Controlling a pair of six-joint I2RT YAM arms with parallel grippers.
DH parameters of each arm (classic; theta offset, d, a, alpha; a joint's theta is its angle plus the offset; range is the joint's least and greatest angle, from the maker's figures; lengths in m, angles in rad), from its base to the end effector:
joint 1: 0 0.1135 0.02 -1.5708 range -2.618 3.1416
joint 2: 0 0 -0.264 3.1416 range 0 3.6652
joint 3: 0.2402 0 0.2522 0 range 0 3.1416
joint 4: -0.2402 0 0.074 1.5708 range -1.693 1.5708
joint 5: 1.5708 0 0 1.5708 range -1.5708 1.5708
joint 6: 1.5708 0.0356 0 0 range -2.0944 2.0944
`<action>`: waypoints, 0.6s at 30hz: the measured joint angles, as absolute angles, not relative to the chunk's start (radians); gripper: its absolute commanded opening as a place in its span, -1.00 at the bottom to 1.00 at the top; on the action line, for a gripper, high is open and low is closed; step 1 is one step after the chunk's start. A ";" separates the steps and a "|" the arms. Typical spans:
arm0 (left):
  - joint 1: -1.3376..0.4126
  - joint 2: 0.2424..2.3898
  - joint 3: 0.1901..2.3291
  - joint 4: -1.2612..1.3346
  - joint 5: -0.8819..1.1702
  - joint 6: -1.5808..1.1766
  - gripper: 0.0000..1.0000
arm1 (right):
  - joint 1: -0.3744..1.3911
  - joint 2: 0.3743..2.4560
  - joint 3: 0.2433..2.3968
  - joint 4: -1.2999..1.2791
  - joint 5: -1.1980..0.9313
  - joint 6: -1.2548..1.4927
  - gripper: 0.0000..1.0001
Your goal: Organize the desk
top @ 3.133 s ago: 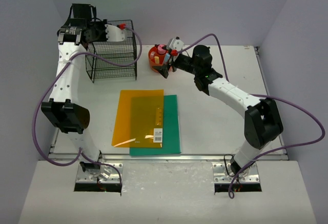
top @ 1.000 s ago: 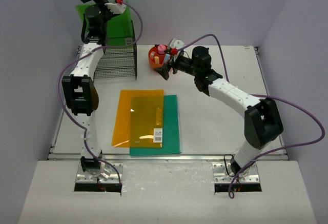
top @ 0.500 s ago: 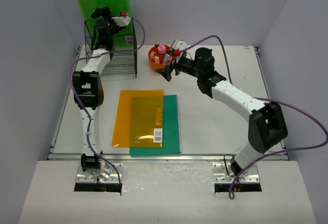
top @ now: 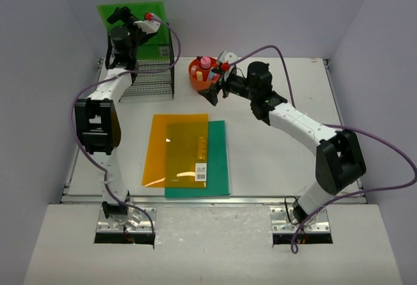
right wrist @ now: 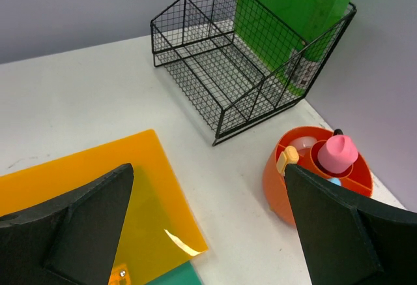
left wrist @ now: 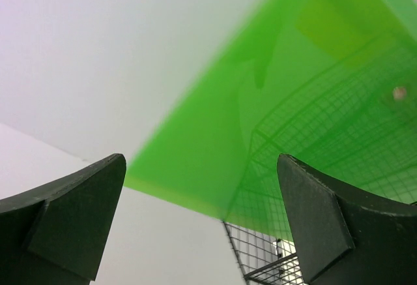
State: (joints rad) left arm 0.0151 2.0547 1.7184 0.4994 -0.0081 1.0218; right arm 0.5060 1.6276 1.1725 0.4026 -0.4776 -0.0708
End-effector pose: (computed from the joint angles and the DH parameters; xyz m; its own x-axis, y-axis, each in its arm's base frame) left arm 0.5019 0.0079 0.3408 0.0650 0.8541 -0.5160 -0.1505 0.5196 0.8410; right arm 0.3305 0.2018 0.3178 0.0131 -0.0646 -0.9978 -0.8331 0.5512 -0.0466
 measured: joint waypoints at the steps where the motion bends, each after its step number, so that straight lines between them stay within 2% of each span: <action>1: 0.015 2.009 1.685 0.501 0.005 1.004 0.99 | 0.506 1.628 1.172 0.397 -0.479 -0.062 0.97; 10: 0.019 1.507 1.442 0.308 0.193 0.751 0.89 | 0.506 1.626 1.147 0.289 -0.478 0.114 0.97; 18: 0.043 1.167 1.176 -0.132 0.473 0.586 0.76 | 0.469 1.636 1.031 0.171 -0.496 0.351 0.93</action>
